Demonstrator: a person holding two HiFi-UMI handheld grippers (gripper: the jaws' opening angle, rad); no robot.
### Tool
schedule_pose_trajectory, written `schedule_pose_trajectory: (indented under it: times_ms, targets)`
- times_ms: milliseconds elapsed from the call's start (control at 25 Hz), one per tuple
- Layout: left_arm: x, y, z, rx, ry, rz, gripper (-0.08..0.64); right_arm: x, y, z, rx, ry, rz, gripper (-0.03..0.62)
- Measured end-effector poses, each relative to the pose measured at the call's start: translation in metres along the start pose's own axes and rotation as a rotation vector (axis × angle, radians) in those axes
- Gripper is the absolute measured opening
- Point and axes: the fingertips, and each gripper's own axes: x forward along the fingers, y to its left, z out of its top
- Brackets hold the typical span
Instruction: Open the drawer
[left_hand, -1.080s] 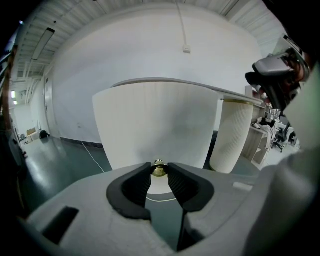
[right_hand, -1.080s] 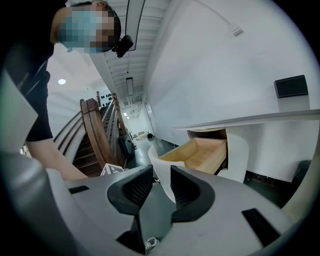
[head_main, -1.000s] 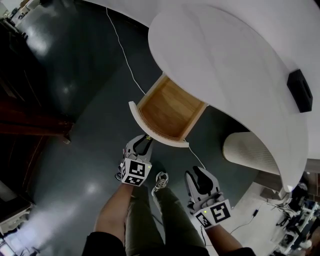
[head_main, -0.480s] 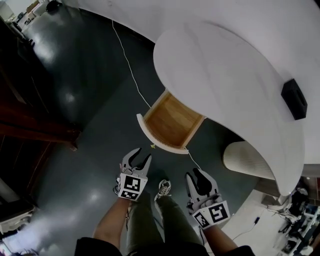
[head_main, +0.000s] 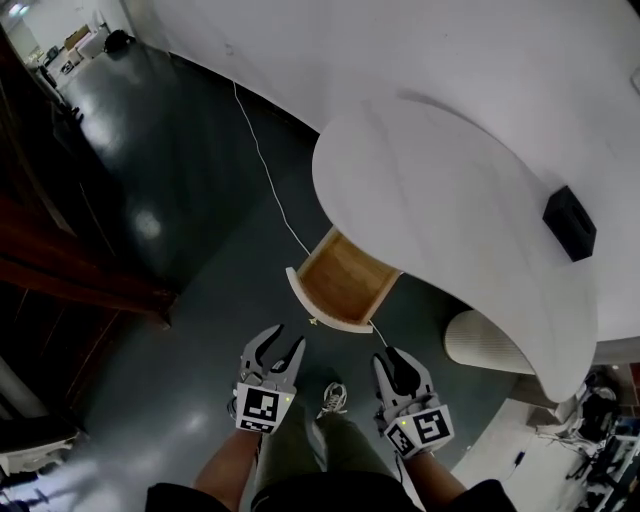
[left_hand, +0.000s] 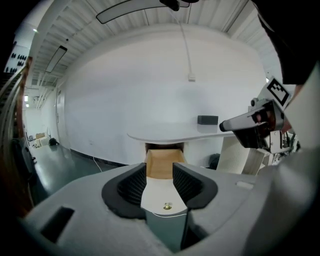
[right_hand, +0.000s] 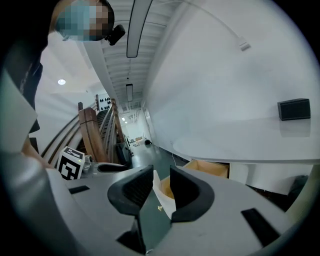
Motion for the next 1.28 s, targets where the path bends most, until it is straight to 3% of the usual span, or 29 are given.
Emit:
schedule_pose_trajectory:
  times_ms: [200, 520, 720, 1280]
  targets:
    - [-0.014, 0.003, 0.040, 0.035, -0.059, -0.019, 0.161, 0.003, 0.007, 0.030, -0.013, -0.026, -0.005, 0.089]
    - [-0.031, 0.010, 0.093, 0.056, -0.089, -0.048, 0.063, 0.004, 0.019, 0.059, -0.016, -0.063, -0.029, 0.056]
    - [-0.041, 0.016, 0.113, 0.106, -0.108, -0.072, 0.035, 0.002, 0.028, 0.073, -0.014, -0.089, -0.048, 0.032]
    - [-0.058, 0.024, 0.151, 0.125, -0.150, -0.144, 0.018, 0.006, 0.053, 0.103, -0.013, -0.149, -0.089, 0.003]
